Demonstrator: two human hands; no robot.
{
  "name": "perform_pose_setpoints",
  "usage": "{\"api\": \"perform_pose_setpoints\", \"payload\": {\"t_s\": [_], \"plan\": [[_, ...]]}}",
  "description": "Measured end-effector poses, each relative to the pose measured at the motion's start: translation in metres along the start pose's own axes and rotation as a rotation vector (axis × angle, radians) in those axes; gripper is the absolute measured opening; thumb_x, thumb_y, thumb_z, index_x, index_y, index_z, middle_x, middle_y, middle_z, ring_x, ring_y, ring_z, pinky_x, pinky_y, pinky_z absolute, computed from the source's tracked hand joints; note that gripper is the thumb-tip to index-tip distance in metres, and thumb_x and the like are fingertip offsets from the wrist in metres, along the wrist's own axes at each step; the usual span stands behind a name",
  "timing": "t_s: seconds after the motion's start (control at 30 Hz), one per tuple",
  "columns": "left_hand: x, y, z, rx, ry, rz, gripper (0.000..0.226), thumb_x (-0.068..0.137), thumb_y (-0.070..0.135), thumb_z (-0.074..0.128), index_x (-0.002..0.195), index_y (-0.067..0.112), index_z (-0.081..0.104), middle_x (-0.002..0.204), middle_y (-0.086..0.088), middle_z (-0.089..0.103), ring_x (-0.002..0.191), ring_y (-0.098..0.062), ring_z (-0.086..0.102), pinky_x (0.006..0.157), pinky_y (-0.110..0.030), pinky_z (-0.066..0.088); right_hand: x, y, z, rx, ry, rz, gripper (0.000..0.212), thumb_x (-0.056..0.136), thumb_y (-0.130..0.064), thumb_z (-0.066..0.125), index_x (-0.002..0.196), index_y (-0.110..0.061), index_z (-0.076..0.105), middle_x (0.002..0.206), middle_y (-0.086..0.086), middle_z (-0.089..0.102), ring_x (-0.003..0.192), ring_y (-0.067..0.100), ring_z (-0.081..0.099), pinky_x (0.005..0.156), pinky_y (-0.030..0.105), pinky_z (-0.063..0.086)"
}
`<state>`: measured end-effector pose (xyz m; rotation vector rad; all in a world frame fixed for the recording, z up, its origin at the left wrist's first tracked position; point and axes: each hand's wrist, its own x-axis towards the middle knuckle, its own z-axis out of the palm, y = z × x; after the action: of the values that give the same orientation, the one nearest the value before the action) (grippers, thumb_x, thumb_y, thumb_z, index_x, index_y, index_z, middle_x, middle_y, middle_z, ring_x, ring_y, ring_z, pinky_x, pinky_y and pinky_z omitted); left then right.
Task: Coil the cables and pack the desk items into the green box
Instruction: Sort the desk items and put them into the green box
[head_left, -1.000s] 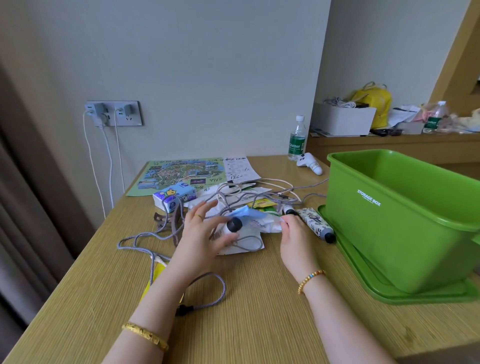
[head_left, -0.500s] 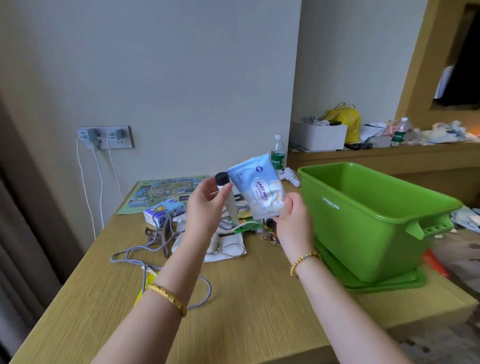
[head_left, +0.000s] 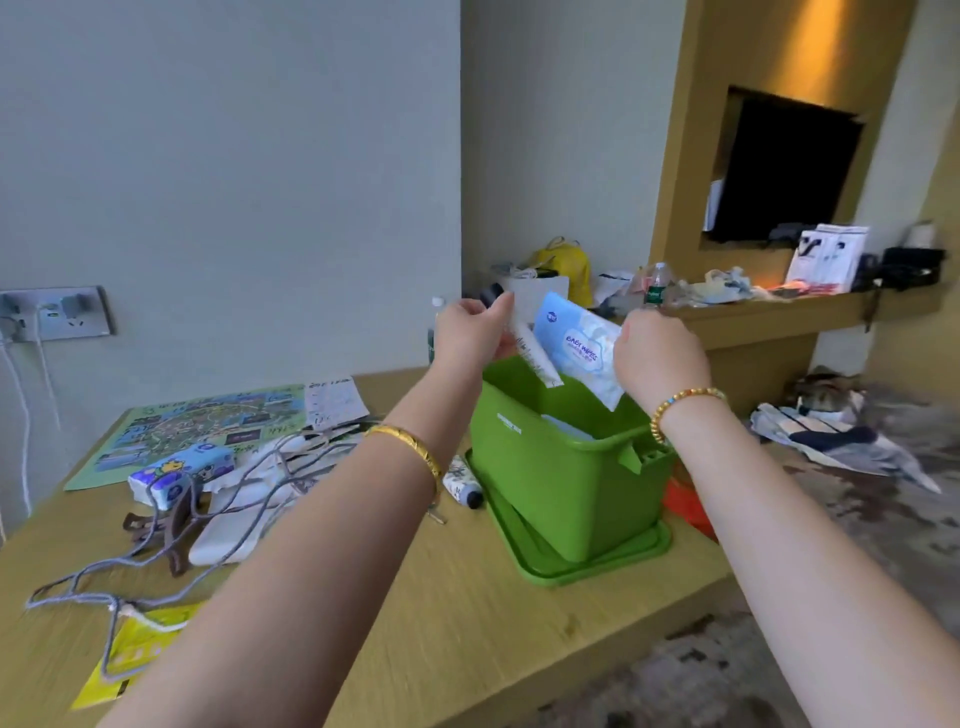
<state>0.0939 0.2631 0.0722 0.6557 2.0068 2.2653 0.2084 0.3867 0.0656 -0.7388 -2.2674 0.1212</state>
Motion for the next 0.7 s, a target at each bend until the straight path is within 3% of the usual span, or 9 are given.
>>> {"api": "perform_pose_setpoints", "payload": {"t_s": [0.07,0.1,0.17,0.23,0.33,0.4,0.47,0.6,0.7], "plan": [[0.006,-0.012,0.016,0.208,-0.040,-0.008,0.041,0.085,0.030,0.064,0.057,0.016,0.037,0.034,0.006,0.048,0.049,-0.020,0.060,0.073,-0.040,0.058,-0.003,0.012,0.004,-0.059,-0.077,0.009,0.010,0.088,-0.005,0.043,0.083,-0.003,0.052,0.098,0.023,0.062,0.090,0.038,0.059,0.064,0.032,0.037],[0.006,-0.019,0.022,0.339,-0.064,0.005,0.036,0.084,0.033,0.064,0.060,0.012,0.045,0.038,0.006,0.049,0.059,-0.024,0.059,0.074,-0.037,0.056,-0.005,0.016,0.007,-0.085,-0.104,0.016,0.011,0.087,-0.004,0.044,0.077,-0.006,0.047,0.096,0.021,0.062,0.087,0.037,0.058,0.063,0.031,0.036],[0.004,-0.032,0.030,0.591,-0.104,0.027,0.035,0.083,0.040,0.062,0.088,0.006,0.057,0.066,0.002,0.054,0.077,-0.024,0.056,0.070,-0.030,0.044,-0.006,0.021,0.014,-0.124,-0.152,0.037,0.018,0.084,-0.002,0.045,0.068,-0.006,0.037,0.085,0.018,0.058,0.078,0.034,0.054,0.061,0.030,0.035],[0.001,-0.043,0.033,0.761,-0.105,0.029,0.045,0.081,0.046,0.060,0.111,0.014,0.050,0.092,0.001,0.058,0.095,-0.024,0.056,0.077,-0.031,0.035,-0.005,0.022,0.018,-0.132,-0.217,0.053,0.022,0.083,-0.003,0.045,0.064,-0.007,0.036,0.076,0.012,0.050,0.070,0.030,0.049,0.058,0.029,0.035],[0.001,-0.050,0.032,0.982,-0.140,0.087,0.038,0.082,0.040,0.057,0.113,0.019,0.050,0.105,-0.003,0.063,0.108,-0.027,0.053,0.094,-0.041,0.031,-0.005,0.020,0.017,-0.174,-0.333,0.071,0.023,0.083,-0.002,0.045,0.063,-0.011,0.036,0.078,0.010,0.051,0.074,0.030,0.050,0.065,0.031,0.037],[0.003,-0.051,0.027,1.089,-0.173,0.099,0.033,0.084,0.033,0.056,0.114,0.019,0.055,0.113,-0.006,0.061,0.116,-0.029,0.048,0.100,-0.045,0.030,-0.008,0.015,0.014,-0.241,-0.337,0.047,0.016,0.081,-0.001,0.046,0.071,-0.012,0.040,0.092,0.012,0.059,0.090,0.031,0.057,0.075,0.034,0.036],[0.006,-0.050,0.020,1.111,-0.168,0.113,0.035,0.086,0.030,0.055,0.120,0.022,0.055,0.123,-0.008,0.055,0.123,-0.031,0.040,0.100,-0.043,0.032,-0.013,0.009,0.011,-0.292,-0.297,0.017,0.015,0.081,0.000,0.046,0.078,-0.015,0.043,0.104,0.011,0.063,0.104,0.030,0.056,0.085,0.037,0.035],[0.011,-0.048,-0.004,1.017,-0.123,0.231,0.035,0.087,0.030,0.055,0.121,0.022,0.055,0.127,-0.009,0.053,0.123,-0.031,0.040,0.104,-0.038,0.033,-0.024,-0.017,0.010,-0.250,-0.129,-0.110,0.018,0.082,0.000,0.045,0.092,-0.011,0.054,0.107,0.012,0.061,0.109,0.031,0.048,0.094,0.043,0.033],[0.006,-0.052,-0.036,0.900,-0.050,0.301,0.030,0.088,0.023,0.054,0.117,0.018,0.059,0.127,-0.009,0.055,0.121,-0.030,0.043,0.101,-0.034,0.032,-0.042,-0.045,0.020,-0.140,0.116,-0.302,0.027,0.078,0.006,0.043,0.097,-0.007,0.057,0.103,0.013,0.059,0.103,0.033,0.048,0.087,0.043,0.036]]}}
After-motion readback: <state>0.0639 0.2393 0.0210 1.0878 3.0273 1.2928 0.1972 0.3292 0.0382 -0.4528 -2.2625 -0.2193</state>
